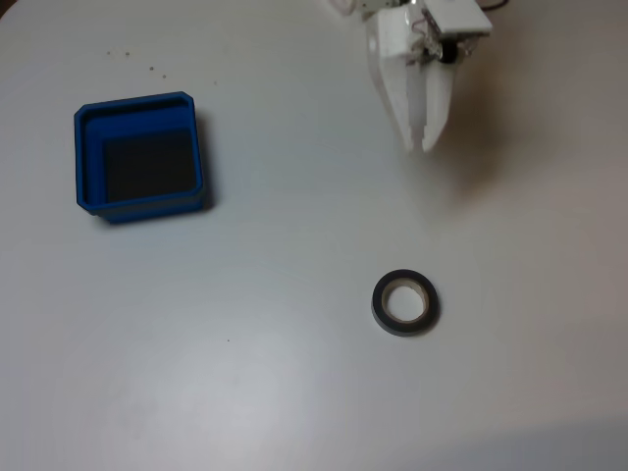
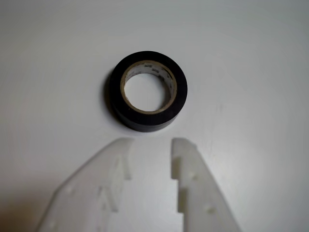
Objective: Pick the black tape roll and drop it in the blue box
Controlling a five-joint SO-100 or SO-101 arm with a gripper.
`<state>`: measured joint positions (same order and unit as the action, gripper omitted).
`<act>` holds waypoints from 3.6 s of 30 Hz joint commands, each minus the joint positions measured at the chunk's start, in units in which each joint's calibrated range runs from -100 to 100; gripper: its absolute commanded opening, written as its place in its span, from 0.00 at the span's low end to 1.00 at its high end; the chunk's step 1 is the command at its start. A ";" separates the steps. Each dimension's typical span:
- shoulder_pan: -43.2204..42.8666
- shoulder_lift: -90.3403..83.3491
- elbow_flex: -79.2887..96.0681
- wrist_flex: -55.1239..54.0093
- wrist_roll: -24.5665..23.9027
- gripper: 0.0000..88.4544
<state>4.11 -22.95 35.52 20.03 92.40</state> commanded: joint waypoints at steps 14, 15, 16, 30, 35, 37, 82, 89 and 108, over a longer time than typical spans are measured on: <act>0.34 26.12 -38.12 -1.30 0.24 0.01; 0.34 27.46 -39.56 -1.30 0.24 0.01; 0.34 28.72 -41.00 -1.30 0.24 0.01; 0.34 42.51 -57.98 -1.30 0.24 0.01; 0.34 46.02 -63.64 -1.30 -0.20 0.01; 0.34 46.53 -64.18 -1.30 -0.29 0.01; -0.44 65.25 -82.60 -0.64 0.50 0.01; -0.44 65.25 -82.51 -0.31 0.68 0.01; -0.44 65.17 -81.88 3.40 -0.03 0.01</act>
<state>3.22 43.35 -42.69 21.92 92.40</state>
